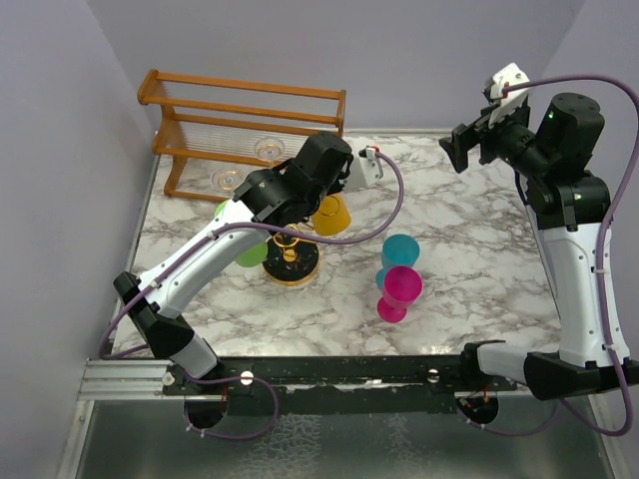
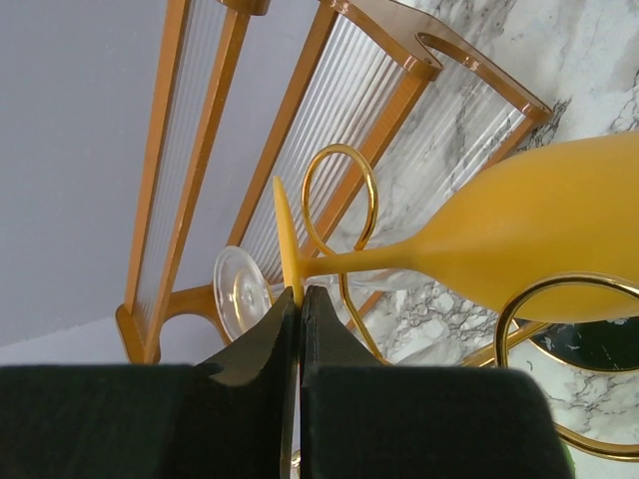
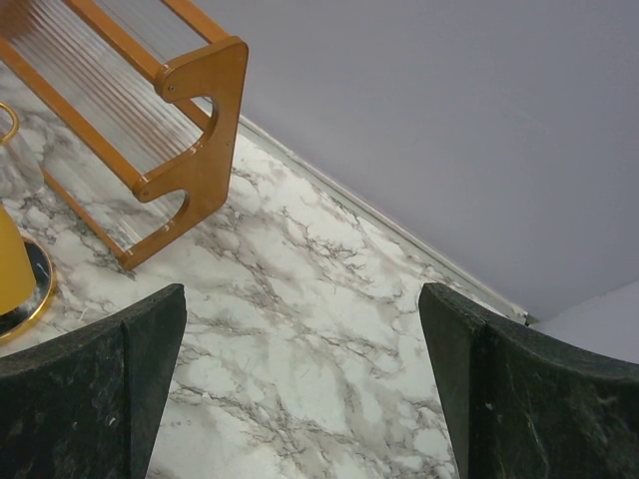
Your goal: Place the wine glass upside down on the wine glass rack
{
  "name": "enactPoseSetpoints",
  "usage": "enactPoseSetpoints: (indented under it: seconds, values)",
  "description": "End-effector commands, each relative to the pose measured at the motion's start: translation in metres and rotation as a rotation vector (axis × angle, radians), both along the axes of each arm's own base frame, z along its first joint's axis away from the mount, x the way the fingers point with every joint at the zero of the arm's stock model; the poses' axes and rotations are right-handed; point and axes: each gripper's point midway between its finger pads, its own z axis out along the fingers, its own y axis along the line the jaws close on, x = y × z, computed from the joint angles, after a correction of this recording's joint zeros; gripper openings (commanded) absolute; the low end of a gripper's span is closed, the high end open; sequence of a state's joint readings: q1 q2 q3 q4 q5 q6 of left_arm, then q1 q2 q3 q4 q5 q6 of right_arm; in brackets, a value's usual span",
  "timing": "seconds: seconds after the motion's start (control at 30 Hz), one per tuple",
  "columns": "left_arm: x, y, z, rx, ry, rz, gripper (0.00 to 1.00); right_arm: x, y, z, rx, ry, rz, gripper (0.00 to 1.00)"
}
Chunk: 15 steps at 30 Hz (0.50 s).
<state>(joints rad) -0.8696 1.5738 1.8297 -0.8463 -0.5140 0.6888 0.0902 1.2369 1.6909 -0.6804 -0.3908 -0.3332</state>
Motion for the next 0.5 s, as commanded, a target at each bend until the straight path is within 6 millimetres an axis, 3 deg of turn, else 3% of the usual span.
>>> enactPoseSetpoints:
  seconds: [0.0, 0.47]
  values:
    - [0.0001, 0.0164, 0.0117, -0.006, -0.046, 0.055, 0.00, 0.0015, 0.0027, 0.0025, 0.019, -0.010, 0.017, 1.00]
    - [0.0086, 0.0198, 0.0162, 0.029, -0.092, 0.090, 0.00, 0.0007, 0.0025, 0.0021, 0.022, -0.010, 0.019, 1.00]
